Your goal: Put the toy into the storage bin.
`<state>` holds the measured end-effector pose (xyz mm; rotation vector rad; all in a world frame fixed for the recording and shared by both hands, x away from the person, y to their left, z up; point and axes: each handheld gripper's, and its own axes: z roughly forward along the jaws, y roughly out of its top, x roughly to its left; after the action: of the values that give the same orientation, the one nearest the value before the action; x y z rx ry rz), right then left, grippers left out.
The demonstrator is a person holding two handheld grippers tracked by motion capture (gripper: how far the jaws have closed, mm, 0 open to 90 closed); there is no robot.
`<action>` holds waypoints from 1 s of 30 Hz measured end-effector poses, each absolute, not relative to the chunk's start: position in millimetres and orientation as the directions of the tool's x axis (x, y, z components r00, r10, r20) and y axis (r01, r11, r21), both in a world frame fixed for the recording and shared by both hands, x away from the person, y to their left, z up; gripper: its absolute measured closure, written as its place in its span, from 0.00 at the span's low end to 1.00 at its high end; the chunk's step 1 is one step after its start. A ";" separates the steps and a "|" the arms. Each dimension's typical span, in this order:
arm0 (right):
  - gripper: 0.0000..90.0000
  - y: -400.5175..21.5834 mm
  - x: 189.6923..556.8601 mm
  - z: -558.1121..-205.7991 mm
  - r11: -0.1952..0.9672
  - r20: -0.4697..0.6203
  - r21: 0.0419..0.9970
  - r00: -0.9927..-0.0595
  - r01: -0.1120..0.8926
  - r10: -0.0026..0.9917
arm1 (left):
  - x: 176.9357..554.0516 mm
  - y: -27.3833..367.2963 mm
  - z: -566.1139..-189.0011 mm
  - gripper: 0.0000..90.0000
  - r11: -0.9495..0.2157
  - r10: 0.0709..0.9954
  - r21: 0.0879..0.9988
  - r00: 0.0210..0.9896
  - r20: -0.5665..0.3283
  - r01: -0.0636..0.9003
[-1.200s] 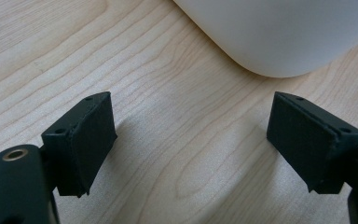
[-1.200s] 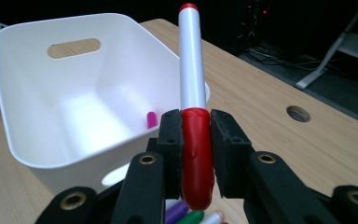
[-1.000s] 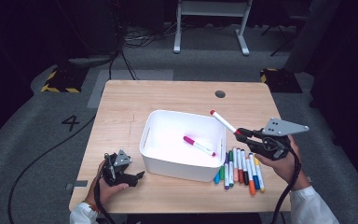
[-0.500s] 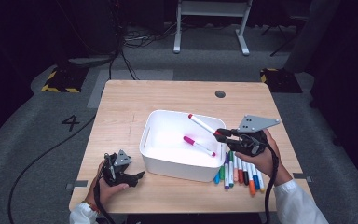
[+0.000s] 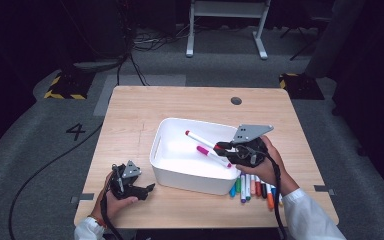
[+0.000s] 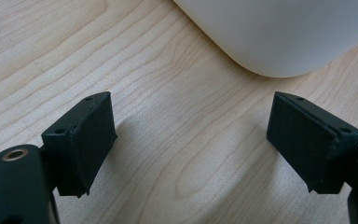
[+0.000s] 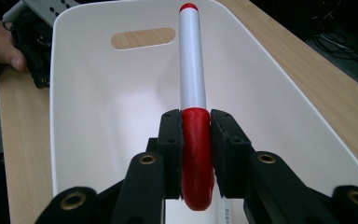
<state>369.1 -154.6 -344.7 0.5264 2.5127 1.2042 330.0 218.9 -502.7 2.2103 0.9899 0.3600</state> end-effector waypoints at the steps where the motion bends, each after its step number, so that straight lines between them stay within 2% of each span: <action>1: 0.83 -151.6 369.2 -345.9 0.584 -0.107 0.786 -0.887 0.200 0.448 | 330.0 218.8 -502.7 0.17 -0.479 0.740 0.682 0.672 -0.024 0.552; 12: 0.83 -128.3 375.5 -362.0 0.693 -0.085 0.693 -0.933 0.197 0.351 | 330.0 218.9 -502.7 0.17 -0.480 0.740 0.682 0.673 -0.023 0.552; 30: 0.83 -120.2 368.6 -372.6 0.791 -0.034 0.587 -0.971 0.172 0.236 | 330.0 218.9 -502.7 0.17 -0.480 0.740 0.682 0.673 -0.023 0.552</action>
<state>368.6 -120.2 -372.6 0.3279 2.8732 0.9255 330.0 218.9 -502.7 2.2107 0.9898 0.3601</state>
